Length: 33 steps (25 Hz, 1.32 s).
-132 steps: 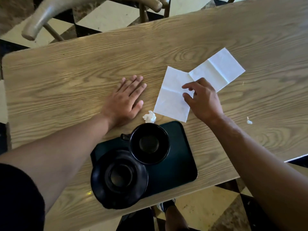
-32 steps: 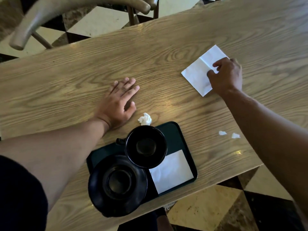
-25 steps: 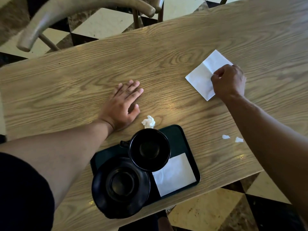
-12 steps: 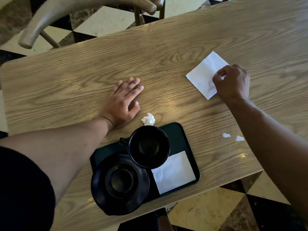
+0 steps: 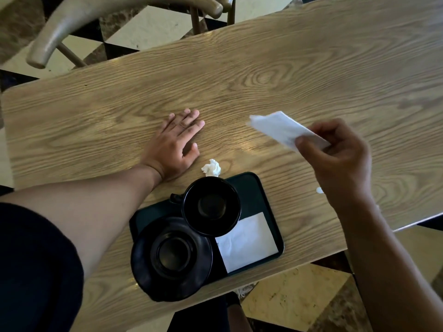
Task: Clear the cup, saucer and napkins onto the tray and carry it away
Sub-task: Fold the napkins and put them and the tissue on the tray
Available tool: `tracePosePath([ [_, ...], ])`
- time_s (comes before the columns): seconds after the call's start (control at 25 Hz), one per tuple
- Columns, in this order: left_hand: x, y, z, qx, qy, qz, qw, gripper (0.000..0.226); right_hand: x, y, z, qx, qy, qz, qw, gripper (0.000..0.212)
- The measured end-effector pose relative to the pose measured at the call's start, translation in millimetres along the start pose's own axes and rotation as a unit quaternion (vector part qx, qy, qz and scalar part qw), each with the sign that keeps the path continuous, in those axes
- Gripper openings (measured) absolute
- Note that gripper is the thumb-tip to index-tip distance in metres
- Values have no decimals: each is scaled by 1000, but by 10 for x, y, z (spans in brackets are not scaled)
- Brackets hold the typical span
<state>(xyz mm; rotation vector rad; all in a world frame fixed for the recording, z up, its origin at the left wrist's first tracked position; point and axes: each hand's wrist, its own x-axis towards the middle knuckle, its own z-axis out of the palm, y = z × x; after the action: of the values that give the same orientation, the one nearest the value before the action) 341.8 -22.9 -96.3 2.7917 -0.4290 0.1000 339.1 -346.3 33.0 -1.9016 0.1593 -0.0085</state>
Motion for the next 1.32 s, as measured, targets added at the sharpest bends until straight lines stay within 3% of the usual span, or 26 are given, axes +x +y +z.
tracePosePath([
  [0.08, 3, 7, -4, 3, -3, -1, 1000, 57, -219, -55, -144, 38, -34, 5, 999, 29],
  [0.2, 15, 19, -16, 6, -8, -2, 1000, 57, -484, -89, -313, -41, -121, 0, 992, 28],
  [0.36, 3, 13, -22, 7, -18, -7, 1000, 57, -801, -105, -364, -76, -319, 40, 944, 23],
  [0.44, 5, 9, -24, 10, -21, -8, 1000, 57, -945, -33, -315, -94, -374, 78, 919, 27],
  [0.68, 13, 20, -33, 4, -14, -7, 1000, 57, -1103, 289, -53, -197, -360, 145, 900, 25],
  [1.0, 31, 23, -39, 16, -20, -11, 1000, 58, -1116, 425, 59, -200, -256, 148, 934, 28],
  [1.32, 27, 19, -44, 16, -20, -8, 1000, 58, -1125, 427, 137, -198, -275, 132, 931, 35],
])
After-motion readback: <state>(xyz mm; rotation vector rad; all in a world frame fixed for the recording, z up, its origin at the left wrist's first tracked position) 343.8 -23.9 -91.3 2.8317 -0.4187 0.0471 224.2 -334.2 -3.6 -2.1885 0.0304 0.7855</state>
